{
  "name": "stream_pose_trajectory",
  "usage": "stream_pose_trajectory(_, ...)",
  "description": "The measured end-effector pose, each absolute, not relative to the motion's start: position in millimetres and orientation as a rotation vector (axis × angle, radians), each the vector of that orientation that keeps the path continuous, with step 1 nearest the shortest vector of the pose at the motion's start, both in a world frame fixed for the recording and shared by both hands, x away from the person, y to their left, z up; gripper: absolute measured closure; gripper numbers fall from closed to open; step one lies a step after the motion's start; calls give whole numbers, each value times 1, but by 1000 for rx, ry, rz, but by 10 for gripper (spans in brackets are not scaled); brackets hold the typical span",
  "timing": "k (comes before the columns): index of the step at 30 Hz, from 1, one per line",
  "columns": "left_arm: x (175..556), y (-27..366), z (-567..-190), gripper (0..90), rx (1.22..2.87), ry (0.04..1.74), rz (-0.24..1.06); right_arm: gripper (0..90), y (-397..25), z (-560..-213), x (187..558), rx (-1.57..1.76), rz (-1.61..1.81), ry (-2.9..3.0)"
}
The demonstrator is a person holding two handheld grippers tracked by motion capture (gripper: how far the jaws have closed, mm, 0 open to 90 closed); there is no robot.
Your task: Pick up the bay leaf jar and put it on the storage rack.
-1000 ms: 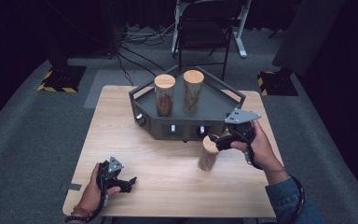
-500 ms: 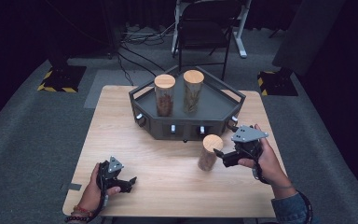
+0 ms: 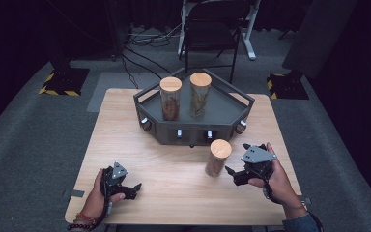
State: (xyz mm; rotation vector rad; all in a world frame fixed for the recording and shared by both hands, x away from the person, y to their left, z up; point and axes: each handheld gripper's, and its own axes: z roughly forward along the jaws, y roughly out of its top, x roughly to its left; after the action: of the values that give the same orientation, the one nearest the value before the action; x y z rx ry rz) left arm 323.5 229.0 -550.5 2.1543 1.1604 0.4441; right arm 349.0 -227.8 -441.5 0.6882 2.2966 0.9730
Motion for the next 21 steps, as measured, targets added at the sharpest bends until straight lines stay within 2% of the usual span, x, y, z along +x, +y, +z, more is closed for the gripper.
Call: stream_pose_trajectory(21, 324, 229, -551, 5, 2154, 1160, 444, 17, -251, -498, 339, 806, 879, 2338)
